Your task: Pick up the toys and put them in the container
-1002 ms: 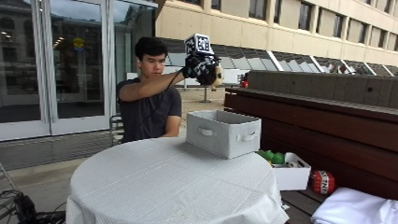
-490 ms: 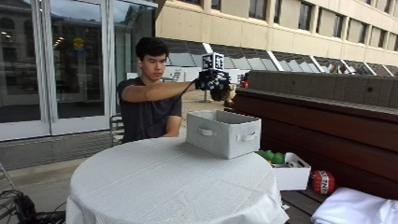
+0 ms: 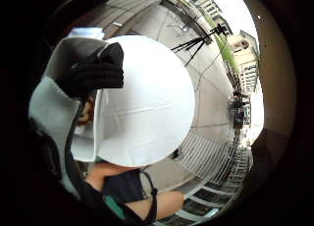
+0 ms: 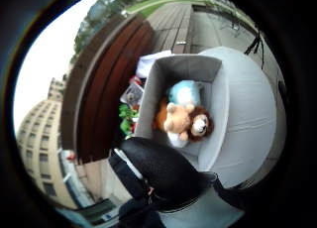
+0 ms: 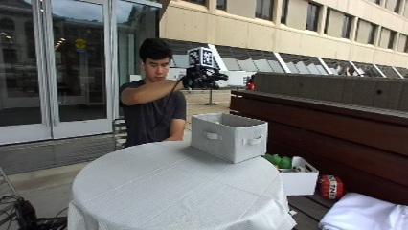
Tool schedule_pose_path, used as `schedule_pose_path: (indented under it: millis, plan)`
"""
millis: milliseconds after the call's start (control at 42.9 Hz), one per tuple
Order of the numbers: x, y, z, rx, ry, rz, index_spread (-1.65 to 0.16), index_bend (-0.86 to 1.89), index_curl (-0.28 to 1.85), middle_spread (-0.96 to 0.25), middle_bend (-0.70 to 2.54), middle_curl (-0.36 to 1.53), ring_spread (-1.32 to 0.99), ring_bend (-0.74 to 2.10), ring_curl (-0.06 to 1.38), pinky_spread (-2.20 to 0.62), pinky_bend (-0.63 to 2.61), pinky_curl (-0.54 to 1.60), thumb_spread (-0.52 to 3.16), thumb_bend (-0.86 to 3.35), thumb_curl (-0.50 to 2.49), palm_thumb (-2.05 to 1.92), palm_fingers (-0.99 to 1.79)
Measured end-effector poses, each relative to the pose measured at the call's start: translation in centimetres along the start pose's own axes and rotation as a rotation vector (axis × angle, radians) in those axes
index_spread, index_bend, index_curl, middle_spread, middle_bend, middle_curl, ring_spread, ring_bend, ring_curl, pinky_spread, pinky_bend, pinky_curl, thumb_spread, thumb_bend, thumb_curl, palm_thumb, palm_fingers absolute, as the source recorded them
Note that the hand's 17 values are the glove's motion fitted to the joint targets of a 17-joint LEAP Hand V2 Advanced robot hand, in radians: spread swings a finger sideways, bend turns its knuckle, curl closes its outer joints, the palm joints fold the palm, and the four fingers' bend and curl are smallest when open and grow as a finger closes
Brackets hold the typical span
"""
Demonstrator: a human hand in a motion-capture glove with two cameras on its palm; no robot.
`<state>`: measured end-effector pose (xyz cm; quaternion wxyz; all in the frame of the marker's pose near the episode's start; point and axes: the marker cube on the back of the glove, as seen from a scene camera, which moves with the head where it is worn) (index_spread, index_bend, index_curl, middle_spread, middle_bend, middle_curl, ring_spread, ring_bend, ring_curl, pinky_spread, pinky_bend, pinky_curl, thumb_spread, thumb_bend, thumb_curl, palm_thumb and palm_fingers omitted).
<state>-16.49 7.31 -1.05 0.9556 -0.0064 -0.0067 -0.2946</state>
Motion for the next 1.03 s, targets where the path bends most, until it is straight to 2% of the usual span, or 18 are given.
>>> schedule_pose_path:
  millis: [70,443,583,746,1026]
  plan:
    - [2.4,1.1,-0.1,-0.007,0.017,0.142,-0.29,0.12,0.21,-0.04,0.15,0.44,-0.05,0.72,0.36,-0.12,1.51,0.48,0.93,-0.14,0.40,-0.18,-0.22]
    - [16.7,6.7,1.3,-0.042,0.127,0.311,-0.29,0.10,0.21,-0.01,0.13,0.36,0.01,0.43,0.28,-0.02,1.29,0.38,0.92,-0.13,0.26,-0.18,-0.24]
    - [21.1,8.8,1.5,-0.067,0.209,0.374,-0.28,0.11,0.22,-0.02,0.14,0.35,-0.01,0.32,0.26,-0.03,1.09,0.32,0.91,-0.13,0.22,-0.18,-0.30]
    - [22.9,10.6,2.0,-0.066,0.213,0.421,-0.27,0.09,0.21,-0.03,0.14,0.33,-0.05,0.23,0.25,-0.05,0.95,0.28,0.91,-0.13,0.19,-0.19,-0.30]
    - [23.7,11.7,2.0,-0.050,0.253,0.393,-0.27,0.08,0.19,-0.04,0.14,0.30,-0.08,0.17,0.25,-0.05,0.83,0.27,0.91,-0.13,0.15,-0.19,-0.28]
